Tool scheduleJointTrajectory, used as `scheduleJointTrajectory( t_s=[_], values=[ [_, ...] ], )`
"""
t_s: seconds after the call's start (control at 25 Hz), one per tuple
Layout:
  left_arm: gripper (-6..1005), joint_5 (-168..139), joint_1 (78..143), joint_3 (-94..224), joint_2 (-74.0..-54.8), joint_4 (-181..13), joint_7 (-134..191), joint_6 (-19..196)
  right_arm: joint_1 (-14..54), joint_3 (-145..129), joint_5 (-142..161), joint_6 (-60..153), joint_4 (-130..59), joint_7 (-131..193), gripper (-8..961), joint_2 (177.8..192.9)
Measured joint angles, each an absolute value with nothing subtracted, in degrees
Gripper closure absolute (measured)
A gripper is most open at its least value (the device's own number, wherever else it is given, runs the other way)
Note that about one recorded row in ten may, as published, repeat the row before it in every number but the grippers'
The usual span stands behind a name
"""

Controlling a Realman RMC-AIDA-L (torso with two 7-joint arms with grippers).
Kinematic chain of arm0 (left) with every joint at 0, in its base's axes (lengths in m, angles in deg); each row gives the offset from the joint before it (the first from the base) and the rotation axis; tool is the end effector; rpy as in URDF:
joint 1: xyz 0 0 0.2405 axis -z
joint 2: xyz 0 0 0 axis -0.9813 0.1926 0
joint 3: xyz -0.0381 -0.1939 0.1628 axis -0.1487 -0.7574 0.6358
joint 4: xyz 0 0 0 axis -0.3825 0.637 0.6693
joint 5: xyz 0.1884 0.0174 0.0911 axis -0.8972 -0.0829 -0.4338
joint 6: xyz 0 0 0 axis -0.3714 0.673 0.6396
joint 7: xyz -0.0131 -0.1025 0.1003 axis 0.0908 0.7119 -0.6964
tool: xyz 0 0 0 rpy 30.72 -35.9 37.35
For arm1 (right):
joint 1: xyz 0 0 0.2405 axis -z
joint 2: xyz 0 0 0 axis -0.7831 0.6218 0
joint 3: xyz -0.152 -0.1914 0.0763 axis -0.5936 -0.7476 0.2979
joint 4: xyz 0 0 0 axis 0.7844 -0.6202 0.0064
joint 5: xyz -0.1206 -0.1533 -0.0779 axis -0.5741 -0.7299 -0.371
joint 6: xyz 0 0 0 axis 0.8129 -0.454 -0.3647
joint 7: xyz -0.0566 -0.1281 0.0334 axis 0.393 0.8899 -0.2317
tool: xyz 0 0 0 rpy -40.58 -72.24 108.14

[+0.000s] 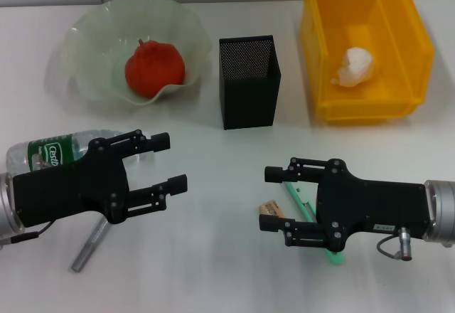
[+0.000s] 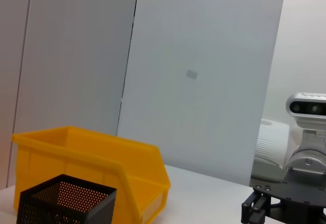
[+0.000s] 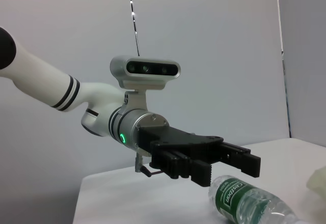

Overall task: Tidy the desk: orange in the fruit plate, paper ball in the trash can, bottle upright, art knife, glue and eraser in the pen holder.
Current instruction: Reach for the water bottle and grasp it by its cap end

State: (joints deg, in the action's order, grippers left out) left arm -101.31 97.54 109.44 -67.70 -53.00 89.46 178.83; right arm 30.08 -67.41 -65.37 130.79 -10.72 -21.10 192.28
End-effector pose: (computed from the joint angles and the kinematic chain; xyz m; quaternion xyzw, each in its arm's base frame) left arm -0.2838 0.2598 -0.0077 -0.9241 -0.1451 -0.3327 0.1196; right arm 0.2535 0.2578 -0.0551 -0.9382 0.0858 0.3296 0.0620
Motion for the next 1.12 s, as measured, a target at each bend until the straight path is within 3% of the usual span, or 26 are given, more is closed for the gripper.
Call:
scheduleJointTrajectory(
  t_s=[1.12],
  values=[
    [270, -101.63, 98.18, 109.44, -67.51, -49.95, 93.25, 178.32, 29.74, -67.33, -64.54, 130.67, -12.47, -21.01, 271, 192.32]
  ],
)
